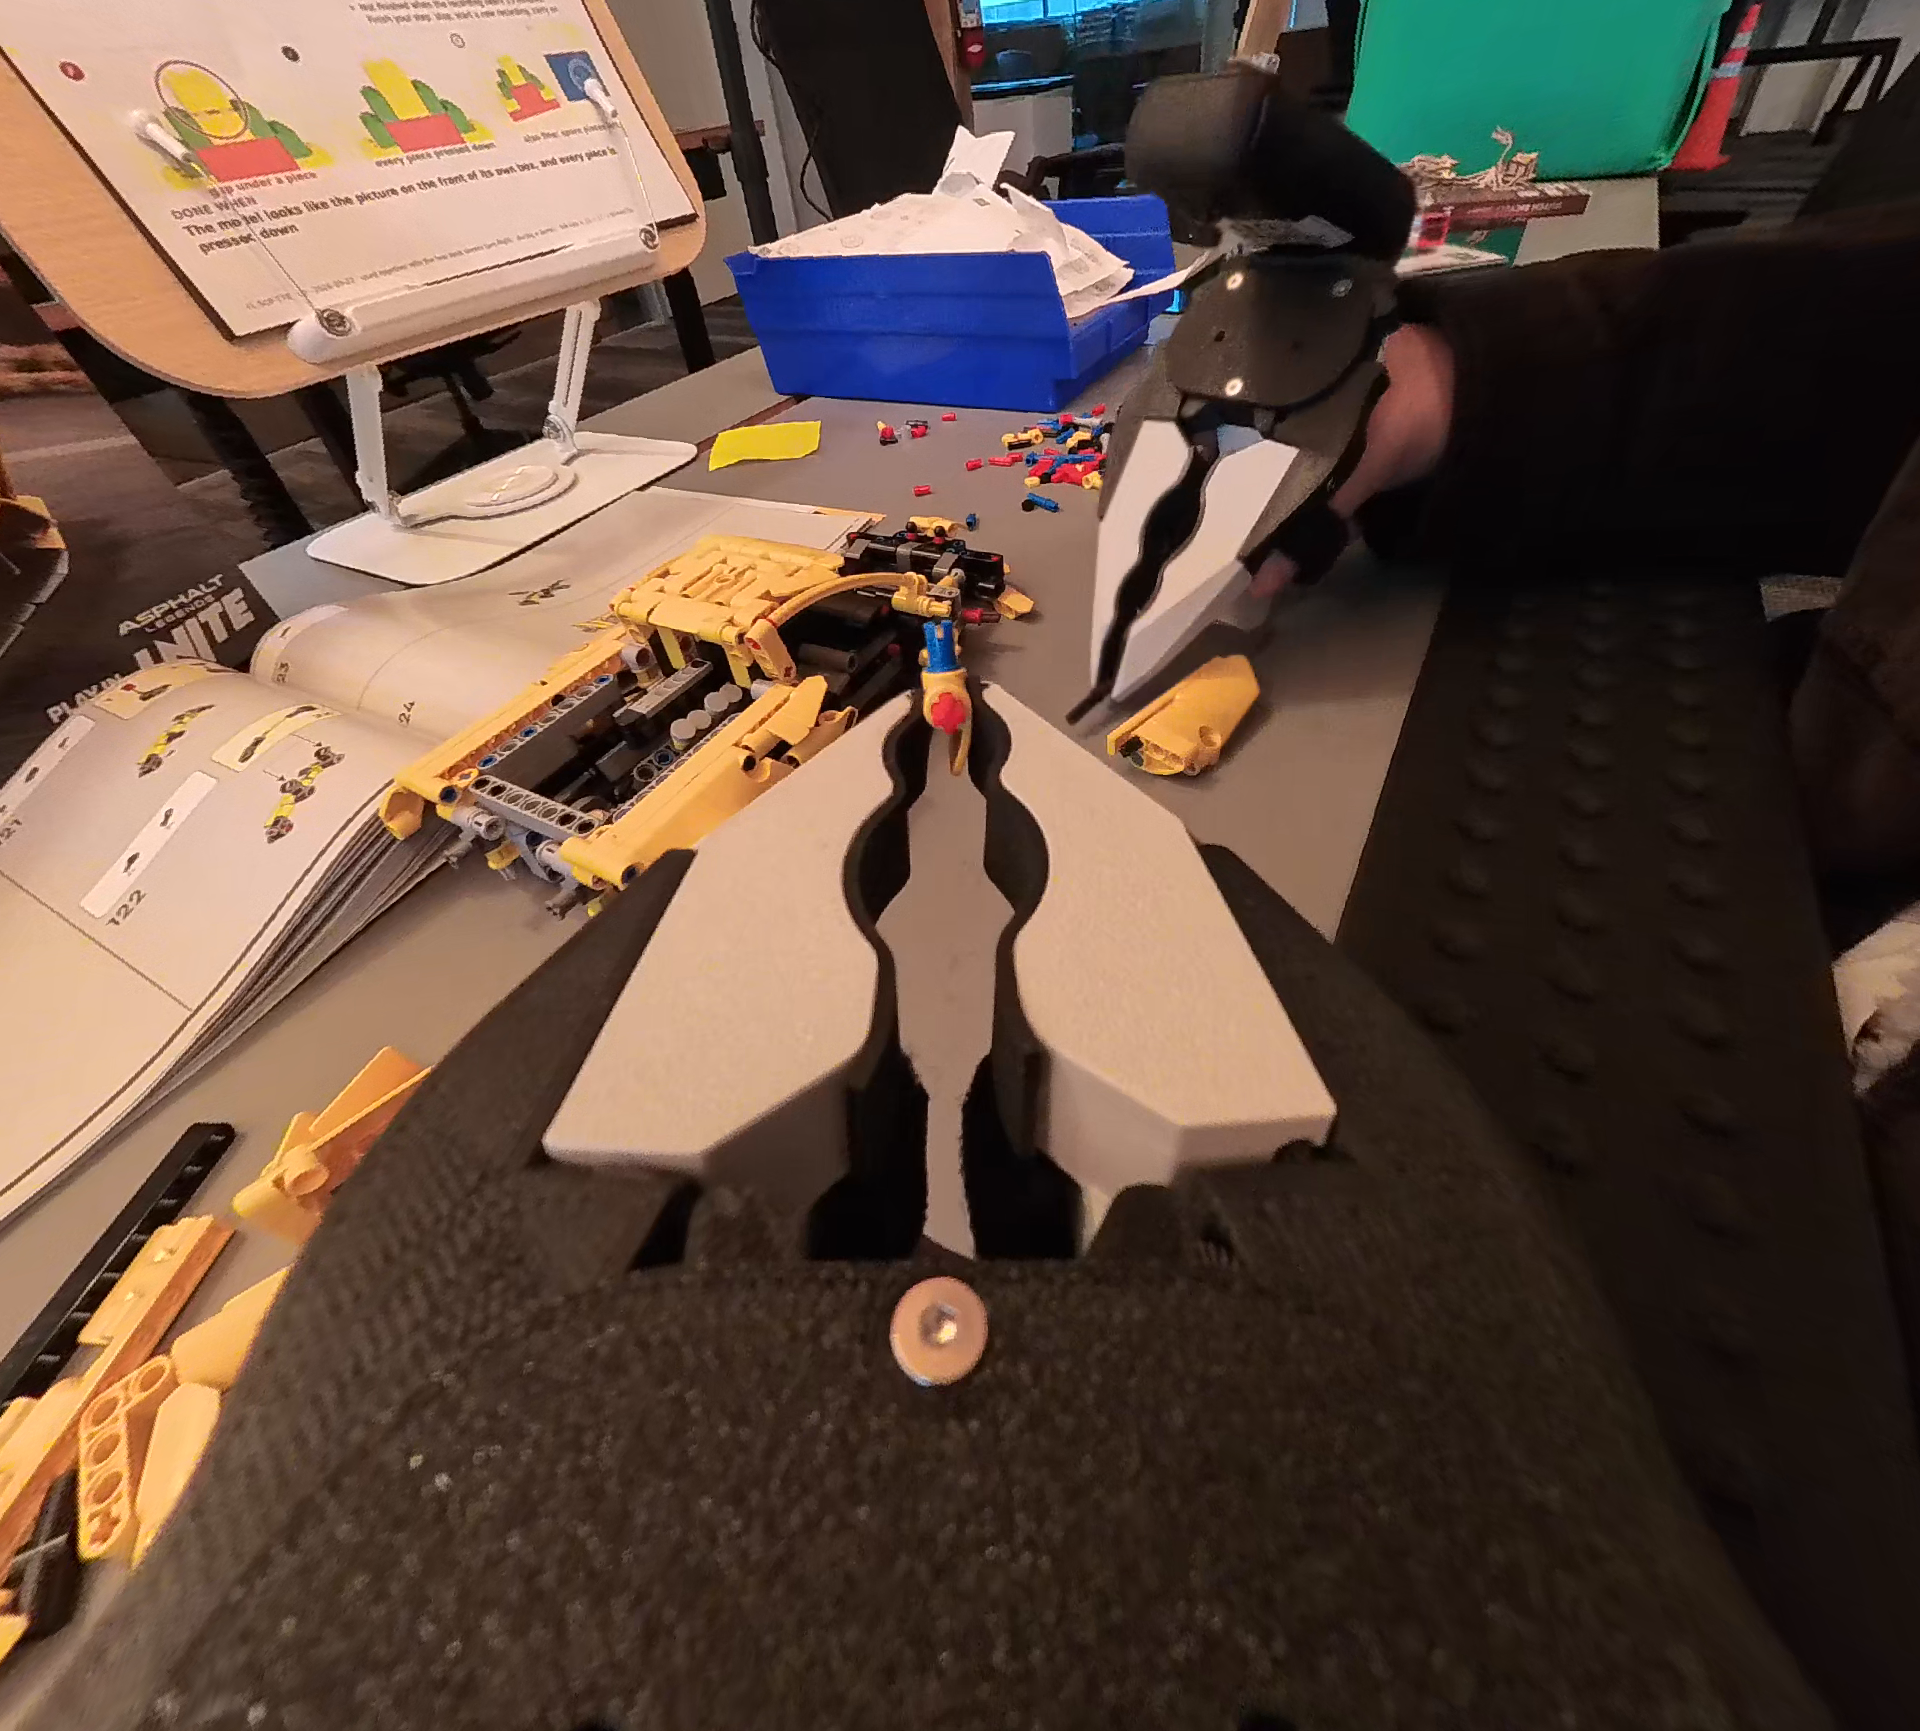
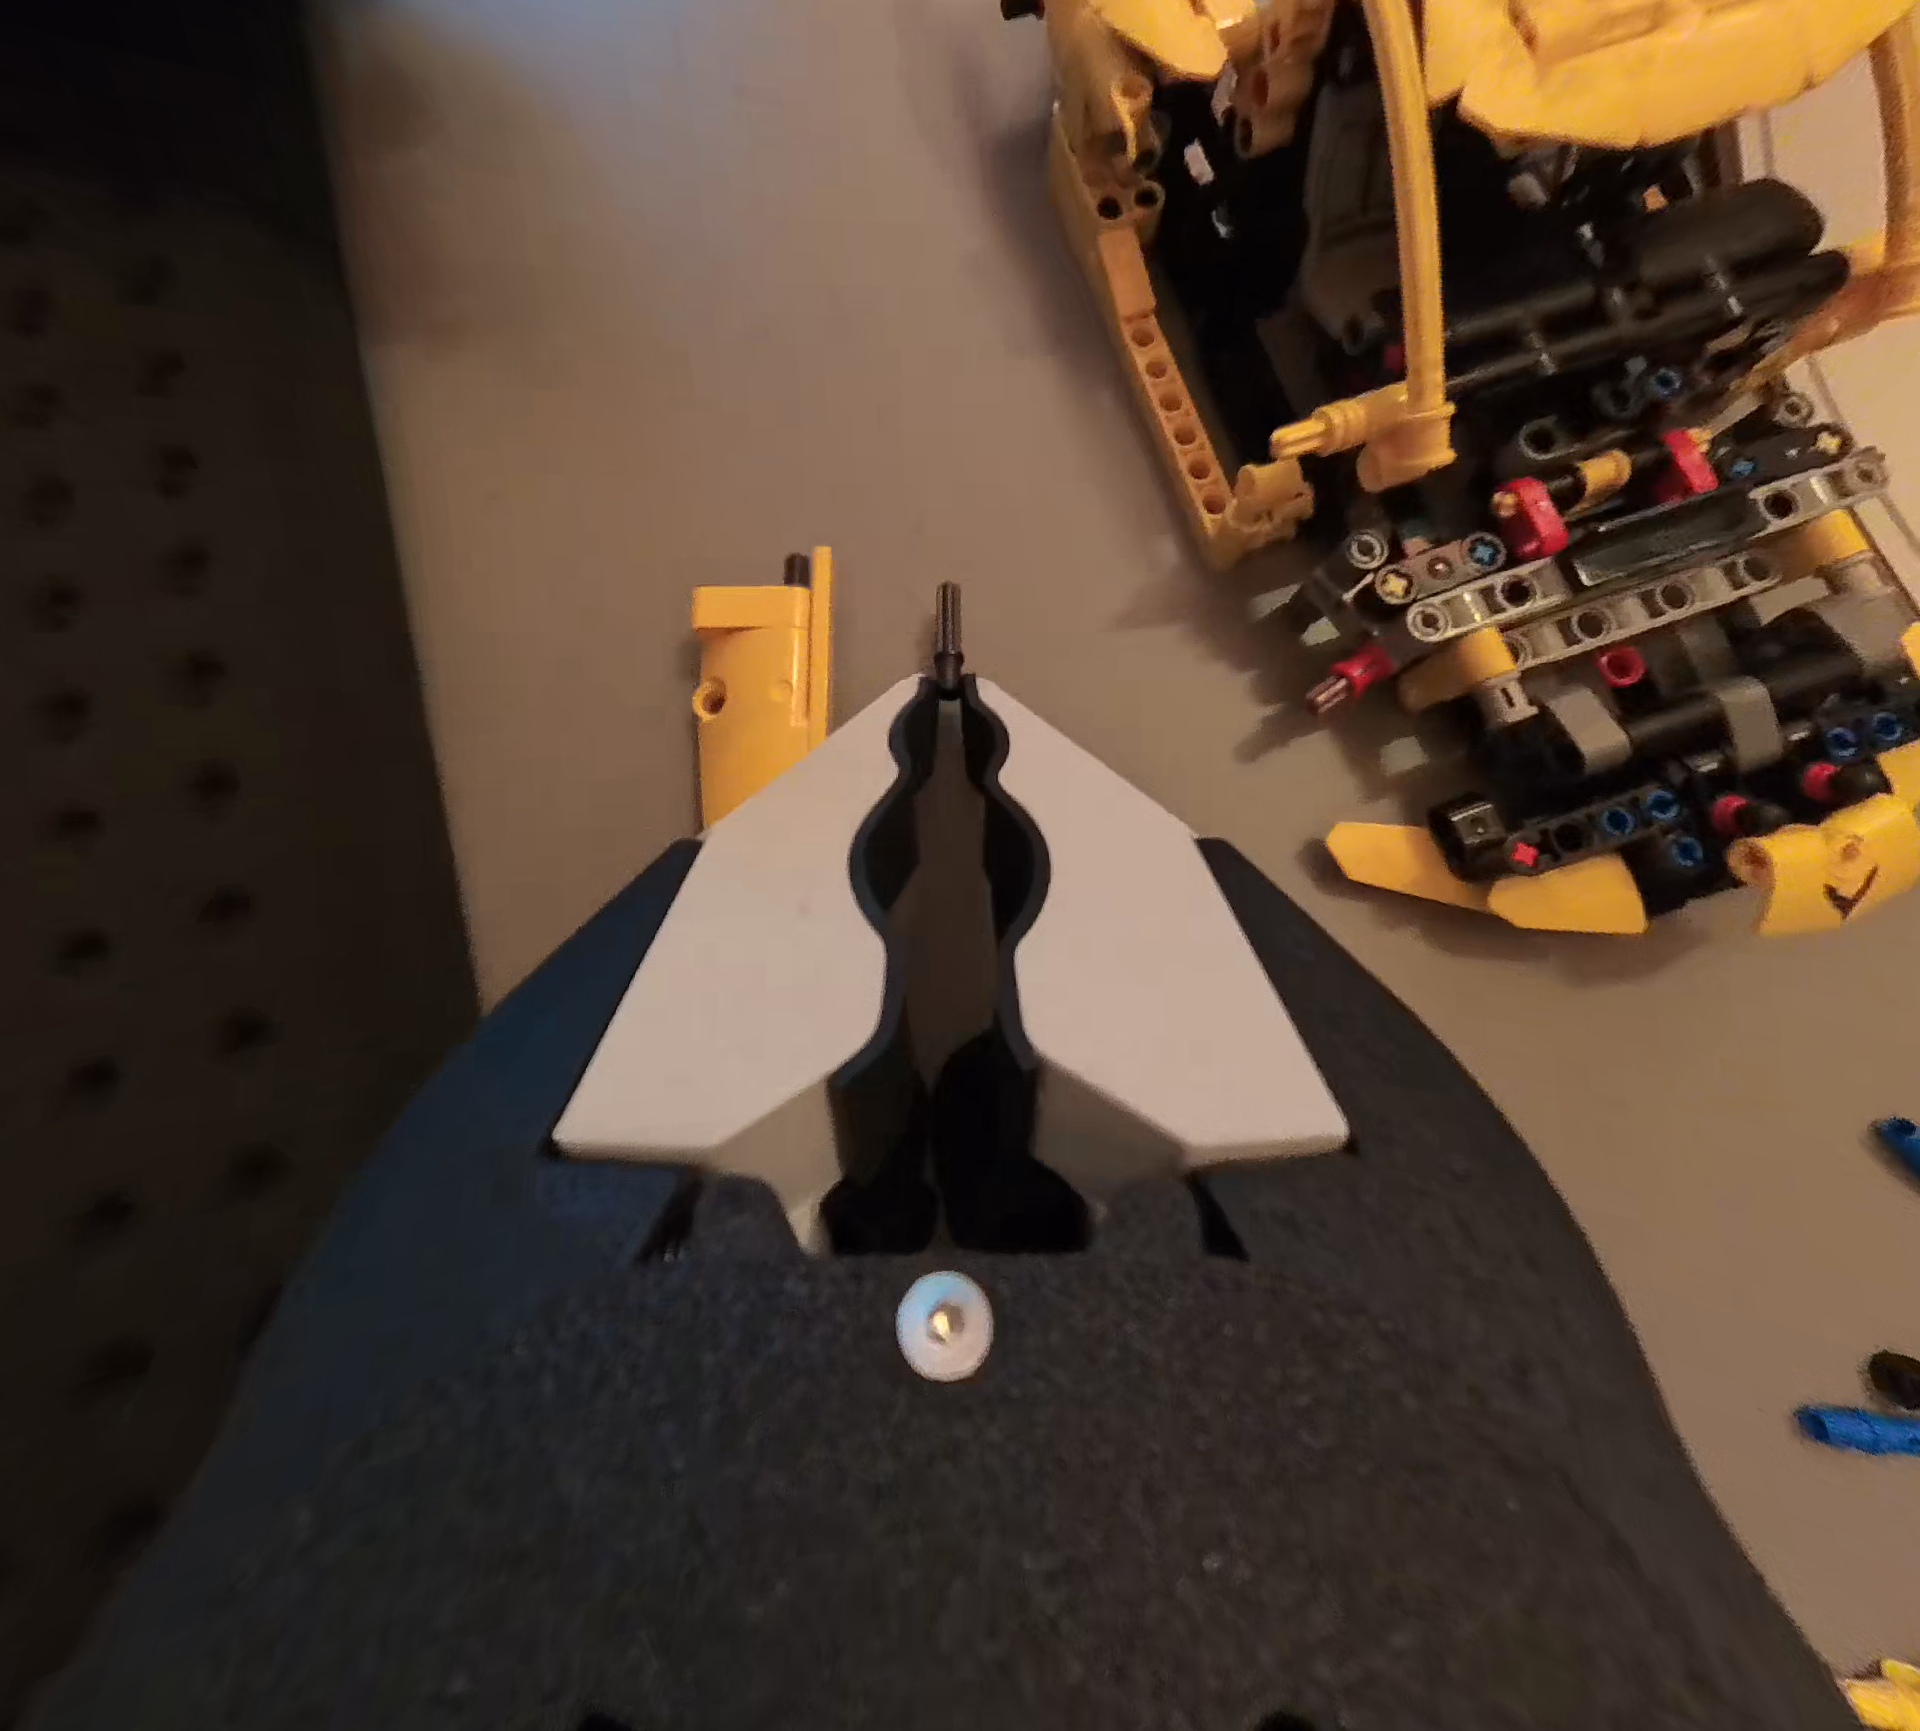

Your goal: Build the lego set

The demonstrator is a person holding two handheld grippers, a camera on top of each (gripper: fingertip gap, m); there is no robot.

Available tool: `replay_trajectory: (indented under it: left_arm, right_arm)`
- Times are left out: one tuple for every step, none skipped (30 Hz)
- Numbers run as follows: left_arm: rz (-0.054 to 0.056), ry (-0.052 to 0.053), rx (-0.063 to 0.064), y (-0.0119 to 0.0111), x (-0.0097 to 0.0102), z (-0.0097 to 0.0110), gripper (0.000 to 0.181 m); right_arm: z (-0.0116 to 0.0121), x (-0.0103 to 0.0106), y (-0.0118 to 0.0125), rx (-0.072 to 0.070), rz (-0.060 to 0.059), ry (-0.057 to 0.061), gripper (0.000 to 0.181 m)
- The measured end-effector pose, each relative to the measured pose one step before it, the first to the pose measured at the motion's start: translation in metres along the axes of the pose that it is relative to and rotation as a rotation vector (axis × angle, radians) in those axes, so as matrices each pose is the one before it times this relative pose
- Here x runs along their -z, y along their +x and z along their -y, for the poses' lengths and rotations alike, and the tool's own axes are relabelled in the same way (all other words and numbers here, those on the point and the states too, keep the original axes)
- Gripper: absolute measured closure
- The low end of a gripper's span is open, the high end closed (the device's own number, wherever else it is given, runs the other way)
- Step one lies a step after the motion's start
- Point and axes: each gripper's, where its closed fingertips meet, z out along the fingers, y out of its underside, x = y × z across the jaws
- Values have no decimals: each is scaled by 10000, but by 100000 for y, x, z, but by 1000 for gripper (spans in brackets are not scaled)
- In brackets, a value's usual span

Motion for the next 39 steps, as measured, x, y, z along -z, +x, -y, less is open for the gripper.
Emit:
replay_trajectory:
  left_arm:
    - [-25, -7, 2, 44, -19, -27, 175]
    - [-11, -13, 0, 21, -28, -22, 175]
    - [8, -6, -7, -10, -3, -7, 175]
    - [15, 5, -9, -12, 9, -3, 175]
    - [3, 6, -2, -5, -4, 8, 175]
    - [-11, -4, 0, 23, -6, -13, 175]
    - [-4, -12, -13, 23, -22, -20, 175]
    - [-1, -11, -25, 25, -24, -17, 175]
    - [-22, -14, -21, 66, -30, -29, 175]
    - [-25, -22, -18, 70, -39, -39, 175]
    - [-3, -21, -29, 38, -32, -26, 175]
    - [6, -7, -36, 22, -14, -11, 175]
    - [-5, 0, -21, 35, -18, -3, 175]
    - [-15, -4, 5, 24, -12, -14, 175]
    - [-8, -3, 11, 10, -19, -2, 175]
    - [1, 0, 0, -2, -14, 2, 175]
    - [-1, -1, -5, 11, -14, 2, 175]
    - [-6, -8, -11, 21, -18, -15, 175]
    - [2, -22, -35, 33, -24, -28, 175]
    - [25, -36, -64, -3, -33, -62, 175]
    - [44, -52, -83, -16, -50, -76, 175]
    - [63, -92, -112, -47, -70, -161, 175]
    - [110, -154, -174, -102, -115, -250, 175]
    - [143, -195, -264, -87, -128, -309, 175]
    - [70, -182, -346, 98, -147, -269, 175]
    - [-24, -162, -380, 326, -169, -233, 175]
    - [42, -201, -424, 263, -204, -269, 175]
    - [148, -273, -543, 146, -220, -365, 175]
    - [178, -318, -684, 182, -241, -443, 175]
    - [250, -353, -825, 183, -260, -455, 175]
    - [228, -353, -924, 314, -244, -391, 175]
    - [43, -301, -841, 603, -245, -335, 175]
    - [-33, -241, -627, 628, -219, -246, 175]
    - [27, -170, -447, 372, -143, -89, 175]
    - [36, -62, -272, 192, -62, 43, 175]
    - [5, -17, -139, 125, -39, 54, 175]
    - [23, -41, -93, 40, -19, -23, 175]
    - [15, -58, -93, 46, -32, -72, 175]
    - [18, -42, -96, 60, -25, -32, 175]
  right_arm:
    - [19, -13, -101, 7, 109, -123, 178]
    - [-158, -80, 20, 40, 64, -246, 178]
    - [-207, -105, -26, 104, 73, -213, 178]
    - [-207, -82, -152, 146, 136, -148, 178]
    - [-146, -30, -75, 110, 89, -72, 178]
    - [-63, 59, 103, 44, 2, 6, 178]
    - [-43, 37, 38, -12, 76, -9, 177]
    - [-10, 25, 0, -36, 82, -7, 176]
    - [29, 6, -3, 15, 38, 5, 175]
    - [37, -24, -23, 64, -2, 24, 174]
    - [61, -36, -50, 110, -38, 50, 173]
    - [39, -72, -13, 138, -78, 67, 173]
    - [46, -47, 29, 108, -87, 92, 173]
    - [59, -45, -19, 68, -23, 110, 173]
    - [60, -72, 59, 48, -67, 109, 174]
    - [65, -65, 190, 42, -150, 122, 176]
    - [114, -112, 58, 80, -88, 136, 176]
    - [160, -165, 15, 99, -114, 151, 176]
    - [128, -129, 6, 172, -143, 155, 177]
    - [76, -65, 11, 202, -109, 85, 177]
    - [17, -21, 0, 40, 0, -49, 177]
    - [-20, -9, 64, -49, 40, -209, 178]
    - [178, 7, 139, -116, -77, -168, 178]
    - [1083, 217, -177, 44, -13, 314, 178]
    - [1833, 377, -699, 120, 229, 552, 178]
    - [1841, 182, -817, 111, 256, 279, 178]
    - [1543, -87, -762, 172, 198, 27, 178]
    - [1376, -263, -618, 191, 103, -38, 178]
    - [983, -312, -228, -26, -32, -155, 178]
    - [471, -306, -208, -242, 92, -370, 178]
    - [348, -260, -355, -293, 240, -328, 178]
    - [200, -243, -102, -174, 65, -270, 178]
    - [-23, -194, 399, 13, -254, -299, 178]
    - [-142, -174, 351, 56, -182, -242, 178]
    - [-163, -215, -72, -110, 152, -197, 178]
    - [-137, -226, 21, -185, 91, -135, 178]
    - [-374, -271, -134, -13, 126, -281, 178]
    - [-212, -233, -100, 141, 25, -164, 178]
    - [-50, -171, -18, 39, -14, -72, 178]
